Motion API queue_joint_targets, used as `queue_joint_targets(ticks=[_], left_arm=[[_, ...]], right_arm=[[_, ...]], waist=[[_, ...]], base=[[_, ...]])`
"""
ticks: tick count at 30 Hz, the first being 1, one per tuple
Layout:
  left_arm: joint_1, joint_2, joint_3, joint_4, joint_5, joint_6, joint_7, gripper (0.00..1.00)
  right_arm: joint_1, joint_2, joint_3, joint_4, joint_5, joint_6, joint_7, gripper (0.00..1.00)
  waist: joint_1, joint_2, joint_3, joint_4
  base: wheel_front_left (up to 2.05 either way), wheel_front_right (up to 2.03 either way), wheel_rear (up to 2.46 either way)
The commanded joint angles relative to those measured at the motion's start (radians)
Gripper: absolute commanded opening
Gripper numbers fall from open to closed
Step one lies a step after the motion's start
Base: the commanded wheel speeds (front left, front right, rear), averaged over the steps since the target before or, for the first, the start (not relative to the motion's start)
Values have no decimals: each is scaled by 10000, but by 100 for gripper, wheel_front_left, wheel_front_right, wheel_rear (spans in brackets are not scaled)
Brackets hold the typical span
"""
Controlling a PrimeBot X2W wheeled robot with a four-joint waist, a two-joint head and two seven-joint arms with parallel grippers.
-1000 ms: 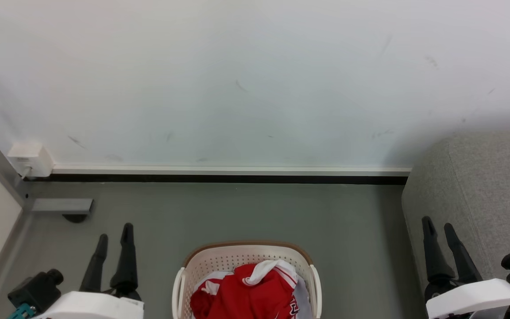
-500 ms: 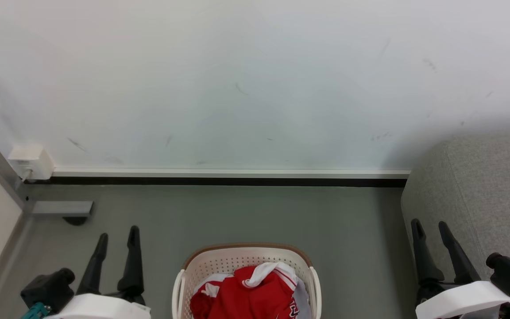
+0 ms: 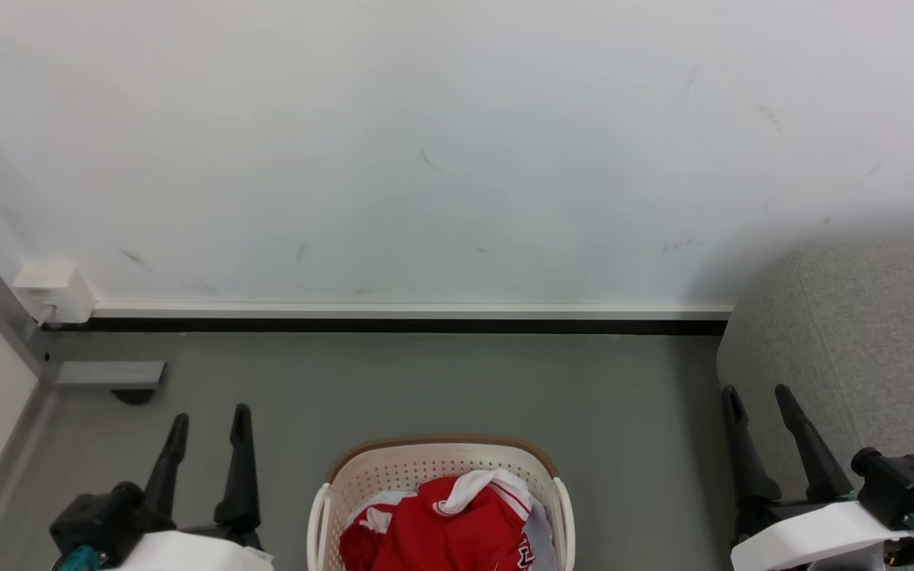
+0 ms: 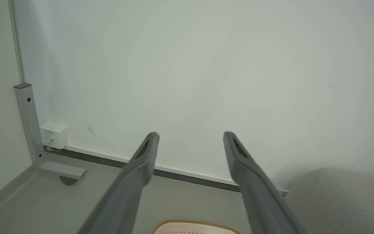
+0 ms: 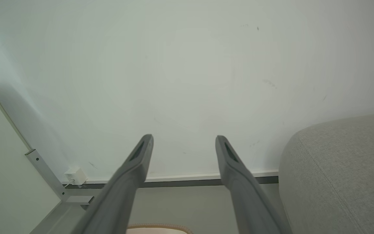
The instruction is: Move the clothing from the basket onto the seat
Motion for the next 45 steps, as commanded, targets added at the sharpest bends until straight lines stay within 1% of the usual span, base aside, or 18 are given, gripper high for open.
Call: queue_joint_targets(ticks=[1,37,45], left_arm=[[36,109,-4,-100,209,7,-82,100],[99,-200,287,-221,2891,-304,-784,100],[78,-265,508,-76,2623,-513,-768,100]], right_arm=[[-145,-48,18,-84,-203,-15,-101,100],[-264,-58,381,-55,-2197,-21,-800,100],[-190,3,301,-70,-1953,-21,-789,100]], waist=[[0,0,2,-1],[0,0,-99,-39],[0,0,-70,-43]], base=[[0,0,0],[0,0,0],[0,0,0]])
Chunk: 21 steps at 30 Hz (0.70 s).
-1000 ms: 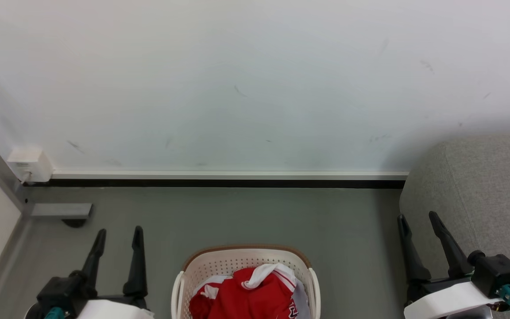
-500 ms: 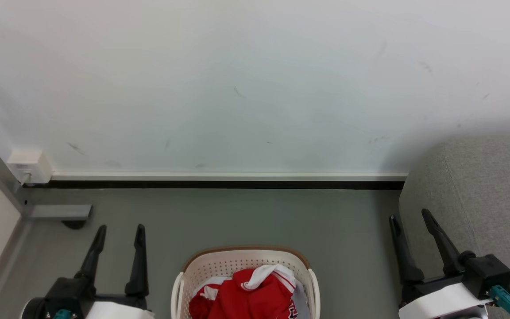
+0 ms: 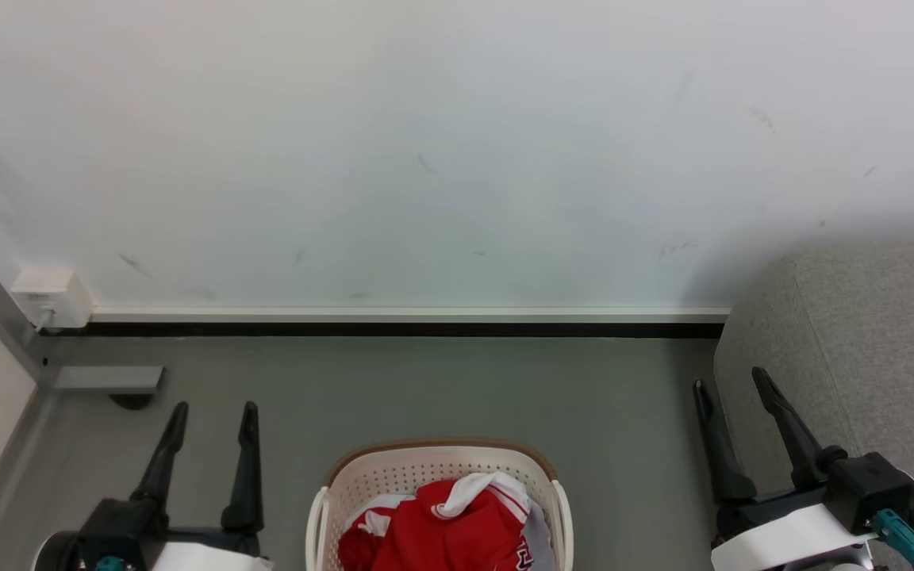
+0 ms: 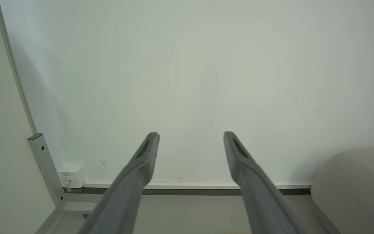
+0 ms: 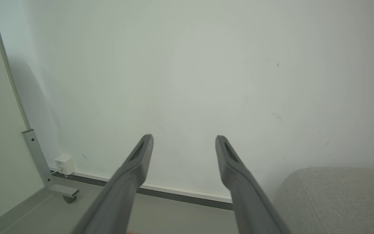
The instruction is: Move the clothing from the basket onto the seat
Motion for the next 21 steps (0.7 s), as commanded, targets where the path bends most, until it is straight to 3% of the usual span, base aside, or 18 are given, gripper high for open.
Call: queue_joint_targets(ticks=[1,21], left_arm=[[32,11,75,51,-36,-50,-11,100],[-77,-53,206,237,-37,-280,-11,100]], right_arm=[[40,-31,-47,-27,163,-21,-30,100],[-49,-98,107,101,213,-21,-30,100]], waist=[[0,0,14,1],[0,0,22,-34]], base=[[0,0,0],[0,0,0]])
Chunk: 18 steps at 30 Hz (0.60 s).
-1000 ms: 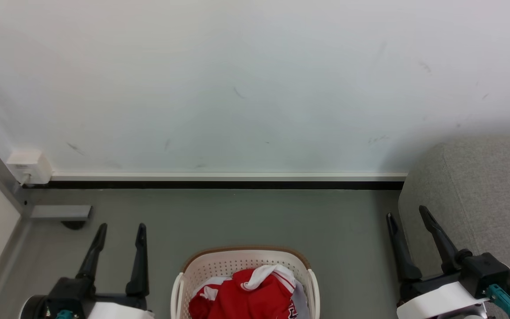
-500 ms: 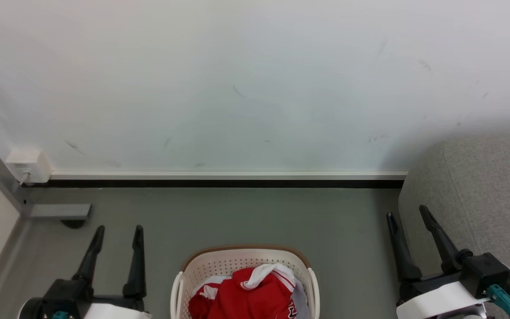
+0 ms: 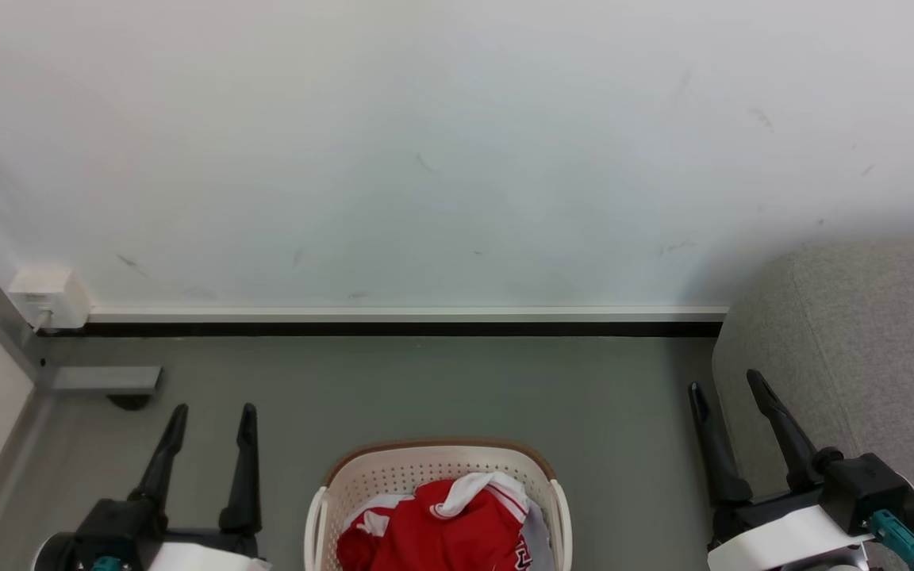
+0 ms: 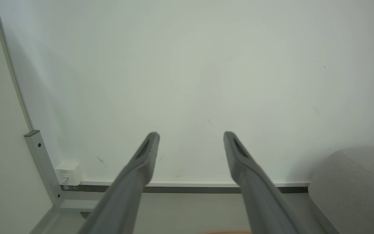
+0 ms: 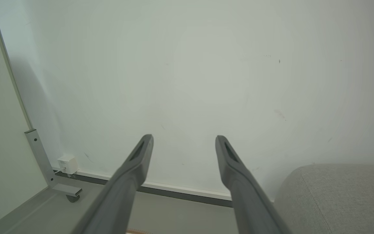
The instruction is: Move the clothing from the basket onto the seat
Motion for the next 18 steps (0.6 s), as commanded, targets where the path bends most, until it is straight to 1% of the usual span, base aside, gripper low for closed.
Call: queue_joint_targets(ticks=[1,9,18], left_arm=[[-39,25,37,43,-20,-27,-11,100],[-48,20,80,31,-77,-56,-11,100],[-195,20,28,127,-442,-82,-11,100]], right_arm=[[-57,-101,9,50,38,-21,-30,100],[-104,-73,-11,-4,177,-21,-30,100],[-57,-57,-136,24,181,-21,-30,100]], waist=[[0,0,2,-15],[0,0,44,-87],[0,0,265,-162]], base=[[0,0,0],[0,0,0],[0,0,0]])
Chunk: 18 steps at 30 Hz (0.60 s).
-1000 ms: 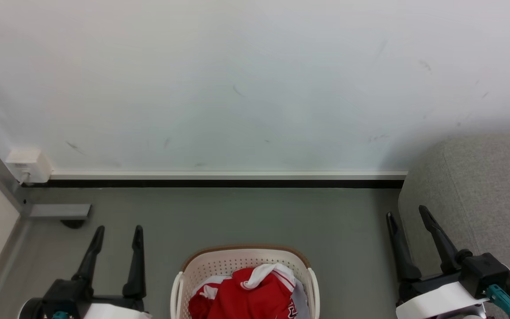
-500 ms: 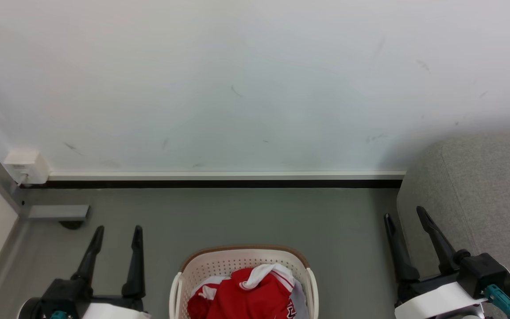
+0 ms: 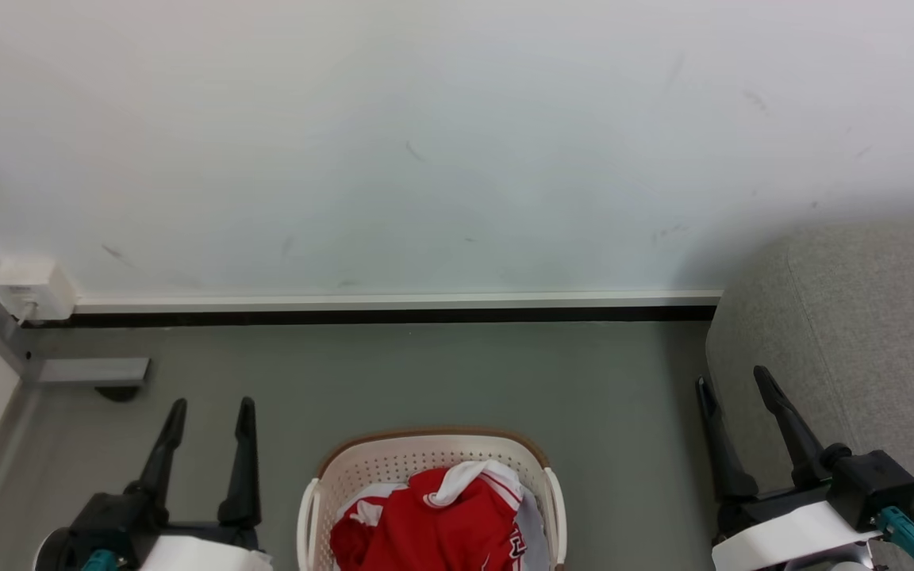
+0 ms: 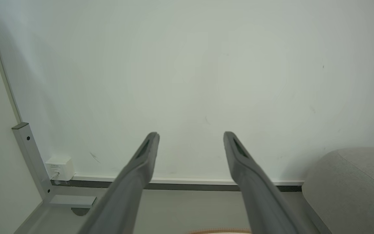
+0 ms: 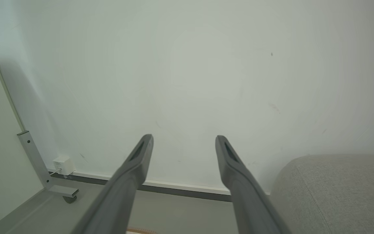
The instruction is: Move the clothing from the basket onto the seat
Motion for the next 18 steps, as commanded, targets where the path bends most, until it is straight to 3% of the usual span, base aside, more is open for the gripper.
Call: queue_joint_targets(ticks=[1,18], left_arm=[[-86,25,-16,25,-163,1,-11,100],[-1350,29,-282,22,-236,-202,-10,100]], right_arm=[[-31,-51,-54,16,-2,-21,-30,100],[-1068,-89,-389,-525,-300,-21,-16,100]], waist=[[0,-1,79,-34],[0,-1,2052,-336]], base=[[0,0,0],[0,0,0]])
